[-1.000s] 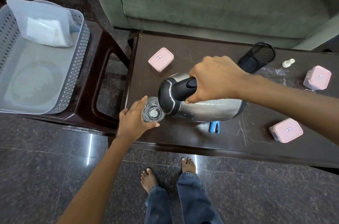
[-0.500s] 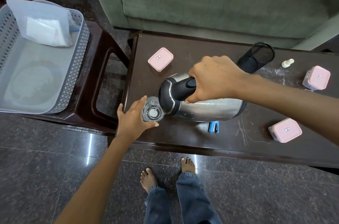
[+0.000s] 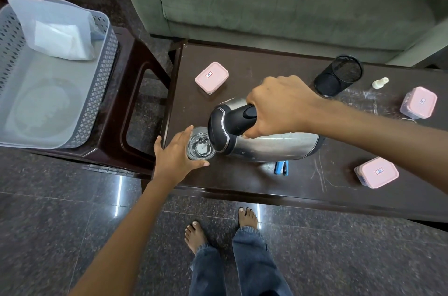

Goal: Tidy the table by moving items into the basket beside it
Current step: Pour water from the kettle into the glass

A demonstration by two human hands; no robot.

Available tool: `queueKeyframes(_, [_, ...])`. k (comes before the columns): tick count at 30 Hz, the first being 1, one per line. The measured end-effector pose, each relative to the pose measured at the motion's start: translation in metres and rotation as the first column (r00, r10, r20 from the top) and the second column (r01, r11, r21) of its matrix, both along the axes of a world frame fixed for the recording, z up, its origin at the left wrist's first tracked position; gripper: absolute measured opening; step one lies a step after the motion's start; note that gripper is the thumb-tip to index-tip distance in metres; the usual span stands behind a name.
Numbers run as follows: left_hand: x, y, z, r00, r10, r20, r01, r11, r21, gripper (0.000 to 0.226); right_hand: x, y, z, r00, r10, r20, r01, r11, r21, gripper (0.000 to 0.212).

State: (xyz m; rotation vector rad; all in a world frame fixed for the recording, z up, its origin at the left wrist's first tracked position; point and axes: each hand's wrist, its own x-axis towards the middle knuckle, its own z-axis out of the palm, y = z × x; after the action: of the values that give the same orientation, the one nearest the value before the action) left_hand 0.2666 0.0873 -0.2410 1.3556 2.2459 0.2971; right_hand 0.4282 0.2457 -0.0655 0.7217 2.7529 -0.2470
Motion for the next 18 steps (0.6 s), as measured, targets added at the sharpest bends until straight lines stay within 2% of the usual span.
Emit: queueKeyframes(18, [0.0, 0.0003, 0.0003, 1.0, 0.006, 0.007, -0.006, 1.0, -0.011, 0.098, -0.0031, -0.0027, 0.002, 1.0, 0.019, -0.001, -0.019, 1.0, 0.001, 0.049])
